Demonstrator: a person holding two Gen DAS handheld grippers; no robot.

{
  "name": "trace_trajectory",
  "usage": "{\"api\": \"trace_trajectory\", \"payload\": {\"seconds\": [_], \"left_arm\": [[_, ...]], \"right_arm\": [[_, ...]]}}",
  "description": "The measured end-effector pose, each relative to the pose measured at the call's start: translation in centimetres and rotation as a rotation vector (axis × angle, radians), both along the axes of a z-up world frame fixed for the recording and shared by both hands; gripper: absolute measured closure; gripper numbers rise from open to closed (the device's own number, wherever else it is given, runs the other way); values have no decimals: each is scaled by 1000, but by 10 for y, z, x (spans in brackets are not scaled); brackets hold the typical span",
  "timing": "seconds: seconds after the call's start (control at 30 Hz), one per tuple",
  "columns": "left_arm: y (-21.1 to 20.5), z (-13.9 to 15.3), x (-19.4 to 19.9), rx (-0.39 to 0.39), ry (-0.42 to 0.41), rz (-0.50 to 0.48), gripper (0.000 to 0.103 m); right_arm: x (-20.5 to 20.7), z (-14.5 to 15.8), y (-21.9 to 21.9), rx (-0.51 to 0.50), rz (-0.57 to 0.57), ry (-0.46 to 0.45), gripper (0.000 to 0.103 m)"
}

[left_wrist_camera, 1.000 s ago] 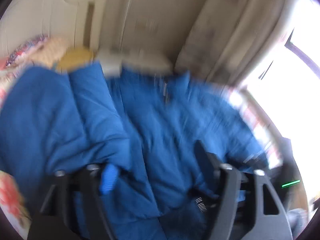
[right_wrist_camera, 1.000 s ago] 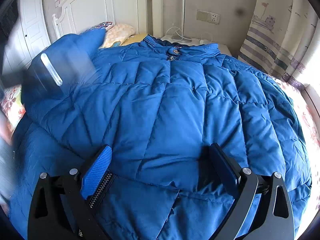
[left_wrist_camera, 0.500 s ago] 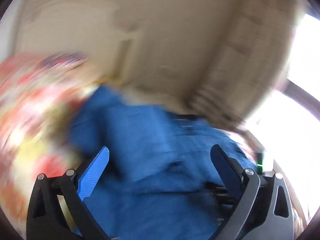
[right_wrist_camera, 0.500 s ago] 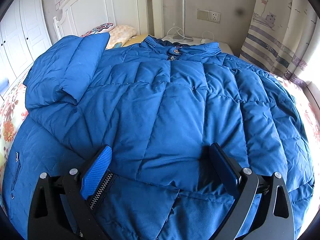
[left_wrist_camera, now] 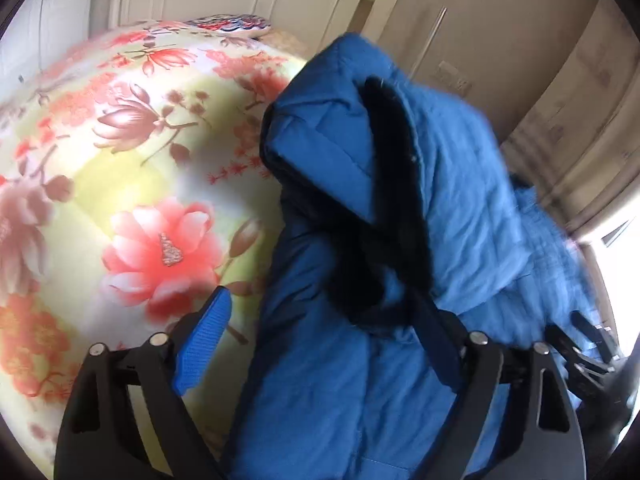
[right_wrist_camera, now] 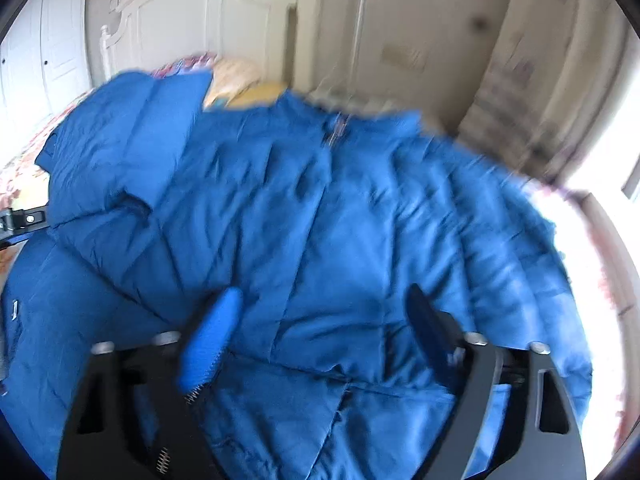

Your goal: Fold large clothes

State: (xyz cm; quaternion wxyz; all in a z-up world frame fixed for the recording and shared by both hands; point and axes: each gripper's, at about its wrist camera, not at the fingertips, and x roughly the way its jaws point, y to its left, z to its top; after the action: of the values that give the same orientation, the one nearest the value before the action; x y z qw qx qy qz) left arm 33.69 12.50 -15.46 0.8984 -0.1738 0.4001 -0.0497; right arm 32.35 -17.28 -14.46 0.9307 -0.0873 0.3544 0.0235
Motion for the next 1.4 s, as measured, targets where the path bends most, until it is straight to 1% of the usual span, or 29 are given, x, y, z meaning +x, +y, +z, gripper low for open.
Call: {"api": "trace_trajectory", "payload": {"seconds": [0.03, 0.07, 0.13, 0.23, 0.27, 0.33, 0.43, 0.5, 0.53, 0.57, 0.6, 0.63, 0.67, 0.7, 0.73, 0.8, 0.83, 0.87, 0.9, 0.93, 1.0, 1.07, 1.1, 1.17, 1.2, 1.23, 1.27, 1.33, 1.4], "left_arm": [[8, 3, -4, -48, -37, 15, 21], [14, 6, -4, -68, -59, 41, 21], [31, 10, -14, -79, -105, 143, 21], [52, 8, -22, -97, -121, 259, 21], [55, 8, -25, -98, -124, 276, 21], [58, 12, -31, -67, -143, 322, 20], [52, 19, -35, -22, -169, 331, 17], [48, 25, -30, 9, -166, 314, 17], [45, 25, -28, 24, -163, 306, 17], [41, 25, -25, 36, -160, 297, 17], [39, 26, -25, 42, -159, 292, 17], [36, 26, -26, 50, -161, 290, 17], [35, 26, -23, 52, -165, 290, 17], [36, 25, -23, 50, -167, 290, 16], [37, 24, -23, 48, -168, 292, 15], [38, 23, -21, 41, -163, 293, 15], [39, 22, -21, 38, -160, 293, 15], [39, 22, -21, 36, -160, 293, 15], [39, 22, -21, 35, -162, 293, 15], [39, 22, -21, 33, -164, 290, 15], [37, 22, -18, 36, -164, 280, 14], [32, 22, -16, 50, -160, 261, 14], [30, 22, -15, 57, -158, 250, 14], [24, 22, -14, 76, -156, 225, 13], [20, 22, -13, 89, -154, 213, 13], [18, 21, -12, 99, -152, 206, 13], [16, 21, -11, 106, -151, 202, 13], [15, 20, -11, 115, -149, 200, 12], [14, 20, -10, 120, -145, 196, 12]], "right_arm": [[-6, 7, 8, -3, 25, -41, 26], [-14, 16, 22, -2, 85, -84, 27], [-23, 27, 53, -43, 192, -149, 27], [-19, 28, 101, -88, 325, -126, 27], [-16, 26, 115, -94, 358, -117, 27], [-10, 22, 136, -98, 403, -105, 27], [5, 11, 165, -87, 446, -61, 24], [12, 3, 178, -103, 442, -45, 22], [16, -1, 181, -125, 435, -44, 23], [17, -1, 182, -127, 429, -49, 27], [19, 2, 178, -93, 435, -51, 42], [18, 12, 166, 8, 456, -55, 59], [15, 22, 150, 106, 466, -72, 69], [12, 33, 134, 176, 451, -97, 79], [10, 43, 117, 234, 420, -128, 82], [2, 64, 66, 352, 310, -192, 89], [-1, 70, 46, 388, 262, -213, 91], [-6, 76, 10, 446, 173, -239, 91], [-9, 80, -14, 480, 122, -250, 94], [-14, 81, -47, 529, 45, -263, 94], [-16, 76, -95, 607, -48, -233, 94], [-18, 64, -130, 654, -145, -192, 89], [-17, 56, -143, 655, -191, -152, 80], [-13, 40, -151, 656, -216, -73, 75], [-8, 35, -147, 666, -200, -46, 62], [-4, 30, -142, 683, -171, -27, 16], [1, 26, -135, 705, -137, -23, 5], [8, 22, -121, 716, -83, -7, 5], [18, 23, -107, 699, -66, 14, 10]]}}
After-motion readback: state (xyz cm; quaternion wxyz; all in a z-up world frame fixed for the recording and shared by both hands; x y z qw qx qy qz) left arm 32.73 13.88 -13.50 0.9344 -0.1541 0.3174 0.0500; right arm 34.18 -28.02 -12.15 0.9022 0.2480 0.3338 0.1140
